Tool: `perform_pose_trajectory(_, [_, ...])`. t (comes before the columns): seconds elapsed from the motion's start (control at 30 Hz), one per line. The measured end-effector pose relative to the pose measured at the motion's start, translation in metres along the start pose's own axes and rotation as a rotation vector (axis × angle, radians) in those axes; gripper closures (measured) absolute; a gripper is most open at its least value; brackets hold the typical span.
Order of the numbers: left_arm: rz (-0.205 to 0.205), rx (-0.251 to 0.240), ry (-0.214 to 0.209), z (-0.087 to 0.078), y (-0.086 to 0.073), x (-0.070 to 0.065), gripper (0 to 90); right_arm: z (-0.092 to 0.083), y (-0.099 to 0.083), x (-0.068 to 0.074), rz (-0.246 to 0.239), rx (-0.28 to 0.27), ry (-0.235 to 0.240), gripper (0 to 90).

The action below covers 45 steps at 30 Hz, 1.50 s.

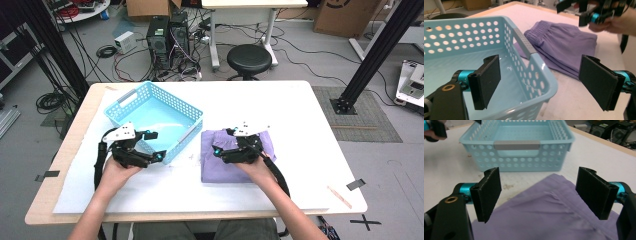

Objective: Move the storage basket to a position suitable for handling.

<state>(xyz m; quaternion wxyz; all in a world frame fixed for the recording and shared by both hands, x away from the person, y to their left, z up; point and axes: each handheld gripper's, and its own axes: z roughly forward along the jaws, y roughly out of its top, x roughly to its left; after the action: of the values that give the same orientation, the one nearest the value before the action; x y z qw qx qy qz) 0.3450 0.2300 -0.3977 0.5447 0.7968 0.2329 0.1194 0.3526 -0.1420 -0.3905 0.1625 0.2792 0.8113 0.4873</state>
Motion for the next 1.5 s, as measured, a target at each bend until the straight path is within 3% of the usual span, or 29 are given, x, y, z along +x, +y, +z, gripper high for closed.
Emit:
perform_pose_trajectory(0.1, [0.013, 0.071, 0.026, 0.016, -0.002, -0.008, 27.6, -0.017, -0.005, -0.014, 0.024, -0.019, -0.027, 21.1])
perform_pose_trajectory(0.13, [0.013, 0.071, 0.026, 0.016, -0.002, -0.008, 31.2, -0.017, -0.005, -0.014, 0.024, -0.019, -0.027, 21.1])
perform_pose_trajectory(0.27, [0.009, 0.158, 0.042, 0.031, -0.003, -0.011, 54.4, -0.038, -0.009, -0.03, 0.062, -0.048, -0.066, 21.2])
perform_pose_trajectory(0.3, [0.009, 0.158, 0.042, 0.031, -0.003, -0.011, 58.8, -0.043, -0.01, -0.034, 0.068, -0.055, -0.073, 21.2])
perform_pose_trajectory(0.4, [-0.006, 0.174, 0.102, 0.038, -0.001, -0.013, 66.9, -0.053, -0.012, -0.042, 0.088, -0.078, -0.091, 21.2])
perform_pose_trajectory(0.47, [-0.023, 0.165, 0.123, 0.042, 0.002, -0.013, 68.3, -0.058, -0.013, -0.046, 0.102, -0.091, -0.101, 21.2])
perform_pose_trajectory(0.57, [-0.008, 0.156, 0.182, 0.05, 0.009, -0.019, 69.7, -0.062, -0.013, -0.048, 0.104, -0.1, -0.107, 21.3])
perform_pose_trajectory(0.73, [-0.011, 0.088, 0.24, 0.063, 0.023, -0.024, 70.5, -0.069, -0.013, -0.052, 0.112, -0.119, -0.116, 21.3])
perform_pose_trajectory(0.9, [-0.07, 0.03, 0.287, 0.085, 0.037, -0.029, 70.4, -0.076, -0.014, -0.058, 0.119, -0.136, -0.124, 21.4])
perform_pose_trajectory(1.03, [-0.084, 0.018, 0.275, 0.101, 0.05, -0.038, 70.5, -0.079, -0.014, -0.061, 0.124, -0.144, -0.13, 21.4])
perform_pose_trajectory(1.17, [-0.089, -0.001, 0.288, 0.112, 0.057, -0.046, 70.7, -0.081, -0.015, -0.062, 0.129, -0.144, -0.135, 21.4])
perform_pose_trajectory(1.4, [-0.089, 0.017, 0.282, 0.133, 0.058, -0.061, 70.5, -0.083, -0.017, -0.065, 0.14, -0.146, -0.14, 21.4])
perform_pose_trajectory(1.5, [-0.104, 0.017, 0.255, 0.137, 0.055, -0.06, 67.1, -0.083, -0.017, -0.065, 0.138, -0.143, -0.142, 21.5])
